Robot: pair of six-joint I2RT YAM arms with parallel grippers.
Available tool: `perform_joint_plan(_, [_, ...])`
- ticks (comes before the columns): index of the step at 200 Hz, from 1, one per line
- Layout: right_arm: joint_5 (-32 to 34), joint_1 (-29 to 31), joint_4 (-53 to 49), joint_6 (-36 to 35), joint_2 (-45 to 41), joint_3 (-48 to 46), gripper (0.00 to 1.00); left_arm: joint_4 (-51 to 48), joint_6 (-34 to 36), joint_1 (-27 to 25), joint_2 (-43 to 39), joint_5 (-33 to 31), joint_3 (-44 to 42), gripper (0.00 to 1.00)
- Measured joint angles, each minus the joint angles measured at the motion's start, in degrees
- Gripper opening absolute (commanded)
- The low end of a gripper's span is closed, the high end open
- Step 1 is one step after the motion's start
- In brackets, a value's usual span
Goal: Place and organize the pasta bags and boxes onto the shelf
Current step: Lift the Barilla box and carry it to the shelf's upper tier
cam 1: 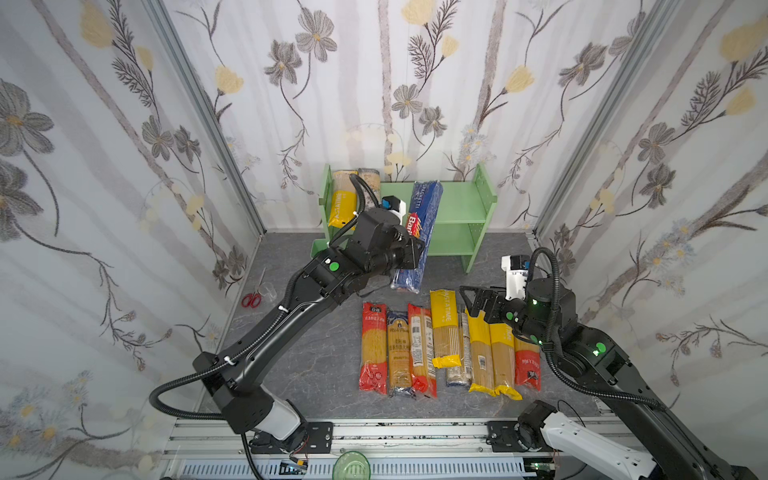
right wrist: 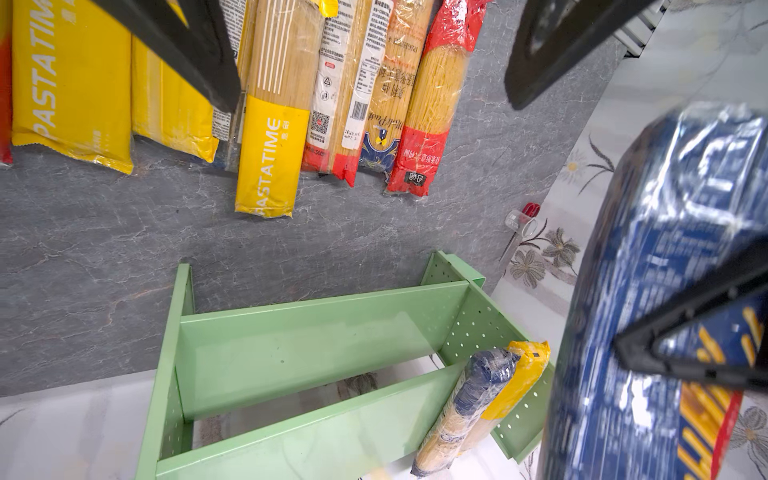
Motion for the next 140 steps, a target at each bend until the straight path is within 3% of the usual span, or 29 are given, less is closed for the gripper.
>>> perform_joint_plan(46, [1.9, -1.77, -0.11, -1.95, -0.09, 2.27, 1.0, -0.98, 6.97, 2.45, 22.91, -12.15, 27.47, 0.17])
perform_joint_plan(70, [2.51, -3.39, -0.13, -3.17, 1.01, 3.78, 1.0, -0.92, 9.49, 5.42, 32.46, -14.29, 39.04, 0.18])
perform_joint_plan(110, [2.62, -6.23, -0.15, -5.2, 4.83, 5.46, 1.0, -3.04, 9.81, 11.43, 36.0, -14.1, 41.51, 0.21])
perform_joint_plan(140, [1.99, -8.07, 0.26, -6.45, 7.93, 6.01, 1.0, -2.71, 9.77, 12.87, 36.02, -12.63, 41.59, 0.21])
